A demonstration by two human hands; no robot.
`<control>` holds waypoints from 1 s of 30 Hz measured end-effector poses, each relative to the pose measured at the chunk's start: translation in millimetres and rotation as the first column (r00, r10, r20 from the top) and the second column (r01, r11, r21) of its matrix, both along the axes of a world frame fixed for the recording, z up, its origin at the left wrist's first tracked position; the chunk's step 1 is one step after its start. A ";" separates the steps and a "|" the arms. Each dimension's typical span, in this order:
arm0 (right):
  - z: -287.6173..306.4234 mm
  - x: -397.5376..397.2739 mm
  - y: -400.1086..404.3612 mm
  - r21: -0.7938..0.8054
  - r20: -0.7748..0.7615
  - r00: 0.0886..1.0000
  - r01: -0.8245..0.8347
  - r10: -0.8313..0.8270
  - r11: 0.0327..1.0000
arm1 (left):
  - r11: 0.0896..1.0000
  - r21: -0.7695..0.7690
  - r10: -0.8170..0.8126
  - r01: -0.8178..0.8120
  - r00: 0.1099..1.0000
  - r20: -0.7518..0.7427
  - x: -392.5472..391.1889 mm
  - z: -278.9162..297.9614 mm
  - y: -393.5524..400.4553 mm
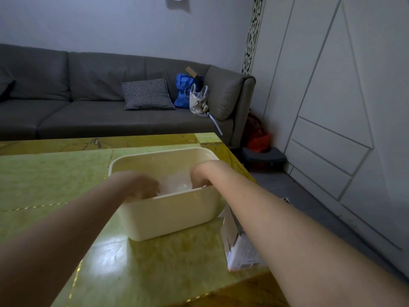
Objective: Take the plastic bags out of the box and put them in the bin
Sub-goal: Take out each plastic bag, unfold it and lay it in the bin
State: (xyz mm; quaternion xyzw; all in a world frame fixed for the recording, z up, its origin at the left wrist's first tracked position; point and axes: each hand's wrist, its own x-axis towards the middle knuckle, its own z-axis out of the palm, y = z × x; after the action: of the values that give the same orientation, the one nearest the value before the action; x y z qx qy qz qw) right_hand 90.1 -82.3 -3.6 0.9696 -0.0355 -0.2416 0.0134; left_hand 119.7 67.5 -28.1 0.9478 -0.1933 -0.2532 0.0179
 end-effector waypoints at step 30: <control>7.3 -161.6 -85.8 0.224 0.427 0.894 0.036 -0.131 0.974 | 0.863 -0.359 -0.230 0.354 0.910 0.344 -143.2 10.1 -110.9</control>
State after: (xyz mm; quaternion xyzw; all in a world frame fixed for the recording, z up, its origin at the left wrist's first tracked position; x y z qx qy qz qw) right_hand -71.5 -168.1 3.6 0.9925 -0.0536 -0.0193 -0.1082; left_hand -23.6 -43.4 -17.9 0.9080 -0.3856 -0.0645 0.1508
